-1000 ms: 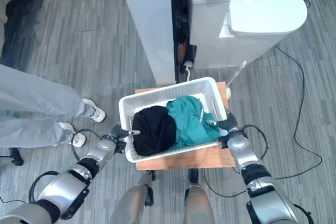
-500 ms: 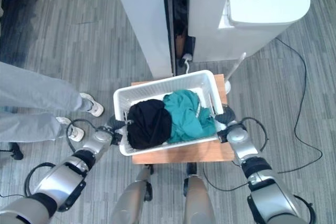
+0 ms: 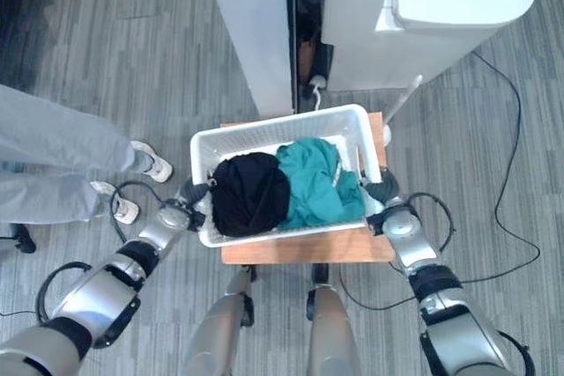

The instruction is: Grab the laundry basket,head to the washer,open it,put in the laundry and shut it.

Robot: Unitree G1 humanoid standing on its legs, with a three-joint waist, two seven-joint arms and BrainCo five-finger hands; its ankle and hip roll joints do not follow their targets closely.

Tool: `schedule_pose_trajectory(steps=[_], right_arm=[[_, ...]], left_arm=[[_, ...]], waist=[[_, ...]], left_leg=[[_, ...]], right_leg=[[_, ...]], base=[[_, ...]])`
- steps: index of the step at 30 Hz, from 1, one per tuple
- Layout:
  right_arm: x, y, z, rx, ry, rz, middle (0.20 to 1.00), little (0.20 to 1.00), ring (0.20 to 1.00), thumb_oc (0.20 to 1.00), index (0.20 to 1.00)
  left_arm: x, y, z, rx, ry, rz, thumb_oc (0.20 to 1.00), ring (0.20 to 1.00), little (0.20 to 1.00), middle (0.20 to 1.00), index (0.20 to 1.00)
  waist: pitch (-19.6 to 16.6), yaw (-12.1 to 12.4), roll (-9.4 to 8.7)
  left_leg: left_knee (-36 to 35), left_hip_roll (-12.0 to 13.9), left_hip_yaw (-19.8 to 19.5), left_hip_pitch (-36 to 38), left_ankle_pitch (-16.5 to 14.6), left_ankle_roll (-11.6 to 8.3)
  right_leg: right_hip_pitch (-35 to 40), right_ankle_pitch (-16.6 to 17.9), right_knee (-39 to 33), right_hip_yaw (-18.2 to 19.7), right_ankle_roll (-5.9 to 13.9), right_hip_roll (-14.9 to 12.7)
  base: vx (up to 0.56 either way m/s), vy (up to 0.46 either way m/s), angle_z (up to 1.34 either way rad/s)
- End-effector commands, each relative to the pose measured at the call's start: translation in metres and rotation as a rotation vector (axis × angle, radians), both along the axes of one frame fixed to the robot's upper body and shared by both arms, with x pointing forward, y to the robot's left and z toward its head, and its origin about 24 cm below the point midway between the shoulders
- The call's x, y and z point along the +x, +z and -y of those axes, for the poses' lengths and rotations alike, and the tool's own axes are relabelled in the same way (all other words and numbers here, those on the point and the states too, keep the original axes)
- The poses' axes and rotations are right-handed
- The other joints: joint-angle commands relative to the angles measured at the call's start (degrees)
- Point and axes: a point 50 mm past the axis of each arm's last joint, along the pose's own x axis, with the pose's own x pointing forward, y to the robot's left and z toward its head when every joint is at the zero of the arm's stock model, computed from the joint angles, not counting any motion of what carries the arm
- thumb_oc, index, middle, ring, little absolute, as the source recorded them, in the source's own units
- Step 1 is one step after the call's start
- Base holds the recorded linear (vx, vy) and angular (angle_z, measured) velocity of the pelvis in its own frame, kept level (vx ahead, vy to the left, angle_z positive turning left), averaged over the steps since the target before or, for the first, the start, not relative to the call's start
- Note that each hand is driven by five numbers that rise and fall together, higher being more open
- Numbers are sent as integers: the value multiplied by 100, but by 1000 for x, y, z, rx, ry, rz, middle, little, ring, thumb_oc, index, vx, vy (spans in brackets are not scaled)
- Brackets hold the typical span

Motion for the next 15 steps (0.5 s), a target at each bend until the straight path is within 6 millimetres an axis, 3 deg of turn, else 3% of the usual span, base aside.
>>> schedule_pose_trajectory(steps=[1, 7, 15], right_arm=[[0, 10, -13, -12, 106, 26, 200, 200, 200, 200, 200], [-20, 3, -5, 7, 85, 20, 200, 200, 200, 200, 200], [-47, -13, -3, 72, 96, -28, 200, 200, 200, 200, 200]], left_arm=[[10, 9, 10, 21, -12, -20, 200, 200, 200, 200, 200], [6, 27, 21, -45, -106, 94, 200, 200, 200, 200, 200], [-15, 30, 17, -76, -190, 154, 200, 200, 200, 200, 200]], waist=[[431, -223, -302], [370, -204, -231], [76, -148, -146]], left_leg=[[-15, -104, -282, 791, -525, 67], [-11, -158, -278, 925, -604, 89], [-44, -273, -223, 1229, -767, 146]], right_leg=[[650, 1112, -1730, -328, 386, -79], [843, 1056, -1742, -361, 407, -123], [1110, 1017, -1730, -360, 440, -258]], base=[[0, 0, 0], [5, 14, 4], [24, 69, 4]])
